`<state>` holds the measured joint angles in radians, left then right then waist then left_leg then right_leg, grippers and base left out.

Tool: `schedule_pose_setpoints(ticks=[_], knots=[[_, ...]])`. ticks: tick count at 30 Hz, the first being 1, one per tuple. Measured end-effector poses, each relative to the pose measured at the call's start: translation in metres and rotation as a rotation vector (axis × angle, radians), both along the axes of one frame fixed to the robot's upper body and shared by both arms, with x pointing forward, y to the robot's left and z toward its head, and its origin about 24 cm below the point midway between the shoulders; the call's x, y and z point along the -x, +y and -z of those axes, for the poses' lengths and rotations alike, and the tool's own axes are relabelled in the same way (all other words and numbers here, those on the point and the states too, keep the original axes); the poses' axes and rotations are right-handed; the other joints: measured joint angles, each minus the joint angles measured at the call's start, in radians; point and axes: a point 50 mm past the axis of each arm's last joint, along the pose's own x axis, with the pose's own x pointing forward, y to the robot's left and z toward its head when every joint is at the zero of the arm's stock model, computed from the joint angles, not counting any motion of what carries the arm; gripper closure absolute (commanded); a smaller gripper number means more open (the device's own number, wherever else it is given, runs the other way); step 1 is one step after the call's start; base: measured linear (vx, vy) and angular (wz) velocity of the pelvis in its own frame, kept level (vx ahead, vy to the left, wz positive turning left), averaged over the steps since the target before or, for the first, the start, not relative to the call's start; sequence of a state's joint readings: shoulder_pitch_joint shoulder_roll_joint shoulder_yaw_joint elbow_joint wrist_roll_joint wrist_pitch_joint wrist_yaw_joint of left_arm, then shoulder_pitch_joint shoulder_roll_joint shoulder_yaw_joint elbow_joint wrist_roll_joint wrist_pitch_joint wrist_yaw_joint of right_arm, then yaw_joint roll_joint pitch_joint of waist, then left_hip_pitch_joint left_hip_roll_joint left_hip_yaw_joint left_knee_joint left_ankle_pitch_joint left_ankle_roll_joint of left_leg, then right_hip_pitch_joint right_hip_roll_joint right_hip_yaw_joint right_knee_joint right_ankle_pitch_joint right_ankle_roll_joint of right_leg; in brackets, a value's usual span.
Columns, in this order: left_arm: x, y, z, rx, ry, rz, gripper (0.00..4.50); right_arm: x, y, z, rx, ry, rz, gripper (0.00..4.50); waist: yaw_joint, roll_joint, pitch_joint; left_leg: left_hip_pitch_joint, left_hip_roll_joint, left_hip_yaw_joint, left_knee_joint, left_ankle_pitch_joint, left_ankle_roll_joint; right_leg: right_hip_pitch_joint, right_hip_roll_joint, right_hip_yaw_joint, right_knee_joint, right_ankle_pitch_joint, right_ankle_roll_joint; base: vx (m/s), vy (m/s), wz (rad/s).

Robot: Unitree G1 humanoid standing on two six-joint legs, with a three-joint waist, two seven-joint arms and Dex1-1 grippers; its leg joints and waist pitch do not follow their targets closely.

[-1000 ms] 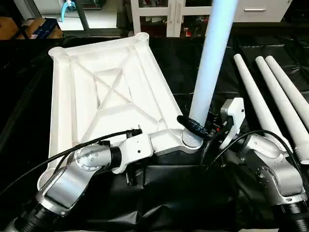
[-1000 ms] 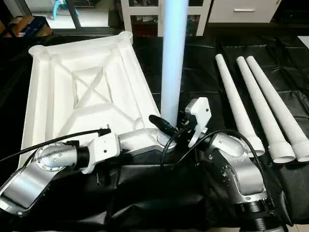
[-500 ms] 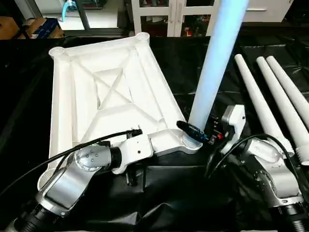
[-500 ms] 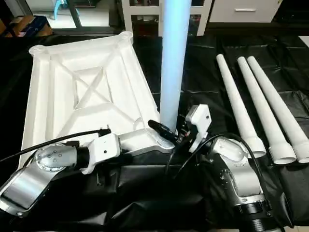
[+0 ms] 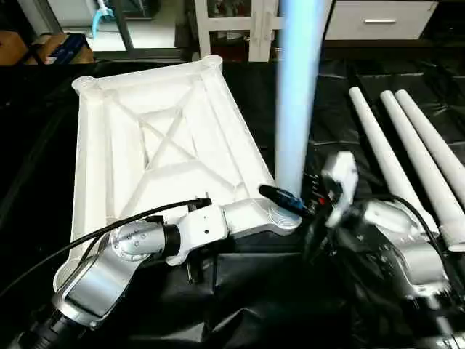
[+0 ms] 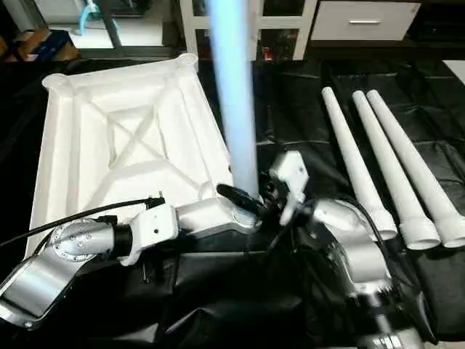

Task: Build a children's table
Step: Insert table leg to table base

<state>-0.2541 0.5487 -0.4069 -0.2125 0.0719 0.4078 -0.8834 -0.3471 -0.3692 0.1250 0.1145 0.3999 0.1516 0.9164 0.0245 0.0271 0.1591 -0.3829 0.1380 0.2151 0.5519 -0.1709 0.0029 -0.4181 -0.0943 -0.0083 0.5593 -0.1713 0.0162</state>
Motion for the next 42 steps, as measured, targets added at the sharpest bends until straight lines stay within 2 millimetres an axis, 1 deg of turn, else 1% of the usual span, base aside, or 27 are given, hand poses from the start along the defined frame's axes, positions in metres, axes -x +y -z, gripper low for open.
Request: schedule_pose_setpoints(ticks=[2, 4, 9, 14, 17, 19, 21, 26, 30, 34, 39, 42], knots=[[0.0, 0.0, 0.0, -0.001, -0.001, -0.001, 4.5, -0.001, 0.0, 0.001, -0.002, 0.007, 0.004, 2.65, -0.001, -0.001, -0.001, 0.0, 0.0, -0.001, 0.0, 0.0, 0.0, -0.001, 0.0, 0.0, -0.001, -0.001, 0.002, 0.0, 0.0, 0.0], [0.0, 0.0, 0.001, -0.003, 0.001, -0.002, 4.5, -0.001, 0.0, 0.001, -0.002, 0.011, 0.006, 2.65, -0.006, -0.003, -0.001, 0.001, 0.0, -0.001, 0.0, 0.0, 0.0, -0.001, 0.0, 0.0, -0.002, -0.001, 0.002, 0.0, 0.0, 0.0], [0.002, -0.001, 0.001, -0.001, 0.004, 0.0, 4.5, 0.002, -0.004, 0.007, -0.026, 0.024, 0.031, 2.65, -0.009, -0.004, -0.001, 0.001, 0.0, -0.001, 0.0, 0.0, 0.0, -0.001, 0.0, -0.001, -0.007, -0.002, 0.002, 0.0, 0.0, 0.0], [0.002, -0.001, 0.001, 0.002, 0.003, 0.001, 4.5, 0.005, -0.012, 0.01, -0.111, 0.043, 0.089, 2.65, -0.006, -0.004, -0.001, 0.001, 0.0, -0.001, -0.001, 0.0, 0.0, 0.0, 0.0, 0.0, -0.008, -0.002, 0.002, 0.0, 0.0, 0.0], [0.002, -0.002, 0.001, 0.006, 0.004, 0.002, 4.5, 0.008, -0.016, 0.012, -0.139, 0.047, 0.107, 2.65, -0.002, -0.002, -0.001, 0.0, 0.0, -0.001, -0.006, 0.0, 0.0, 0.0, 0.001, -0.001, -0.014, -0.002, 0.002, 0.0, 0.0, 0.0], [0.002, -0.005, 0.001, 0.008, 0.003, 0.01, 4.5, 0.013, -0.02, 0.013, -0.166, 0.039, 0.133, 2.65, 0.007, -0.002, -0.001, 0.0, -0.001, -0.001, -0.009, 0.0, 0.0, 0.001, 0.001, -0.001, -0.018, -0.002, 0.002, 0.0, 0.0, 0.0], [0.003, -0.006, 0.001, 0.009, 0.005, 0.017, 4.5, 0.018, -0.024, 0.016, -0.194, 0.037, 0.151, 2.65, 0.01, -0.002, -0.001, 0.0, 0.0, 0.002, -0.011, 0.0, 0.0, 0.001, 0.001, 0.001, -0.018, -0.002, 0.002, 0.0, 0.0, 0.0], [0.005, -0.008, 0.001, 0.014, 0.009, 0.031, 4.5, 0.027, -0.026, 0.018, -0.201, 0.013, 0.161, 2.65, 0.014, 0.001, -0.004, 0.002, 0.0, 0.009, -0.018, 0.0, 0.0, 0.003, 0.001, 0.005, -0.017, -0.001, 0.002, 0.0, 0.0, 0.0], [0.005, -0.009, 0.001, 0.015, 0.013, 0.038, 4.5, 0.034, -0.028, 0.02, -0.2, -0.009, 0.176, 2.65, 0.014, 0.001, -0.005, 0.005, 0.0, 0.01, -0.021, 0.0, 0.0, 0.007, 0.001, 0.007, -0.017, -0.001, 0.002, 0.0, 0.0, 0.0], [0.005, -0.009, 0.001, 0.014, 0.015, 0.037, 4.5, 0.041, -0.029, 0.025, -0.197, -0.023, 0.203, 2.65, 0.012, 0.001, -0.005, 0.005, 0.0, 0.01, -0.021, 0.0, 0.0, 0.008, 0.001, 0.007, -0.017, -0.005, 0.007, 0.0, 0.0, 0.0], [0.006, -0.01, 0.002, 0.015, 0.016, 0.039, 4.5, 0.045, -0.028, 0.025, -0.185, -0.041, 0.215, 2.65, 0.012, 0.001, -0.005, 0.006, 0.0, 0.009, -0.022, 0.0, 0.0, 0.01, 0.001, 0.008, -0.017, -0.01, 0.015, 0.0, 0.0, 0.0], [0.006, -0.01, 0.002, 0.014, 0.022, 0.042, 4.5, 0.045, -0.027, 0.025, -0.172, -0.042, 0.21, 2.65, 0.011, 0.001, -0.005, 0.01, 0.0, 0.009, -0.022, 0.0, 0.0, 0.013, 0.001, 0.008, -0.017, -0.01, 0.016, 0.0, 0.0, 0.0]])
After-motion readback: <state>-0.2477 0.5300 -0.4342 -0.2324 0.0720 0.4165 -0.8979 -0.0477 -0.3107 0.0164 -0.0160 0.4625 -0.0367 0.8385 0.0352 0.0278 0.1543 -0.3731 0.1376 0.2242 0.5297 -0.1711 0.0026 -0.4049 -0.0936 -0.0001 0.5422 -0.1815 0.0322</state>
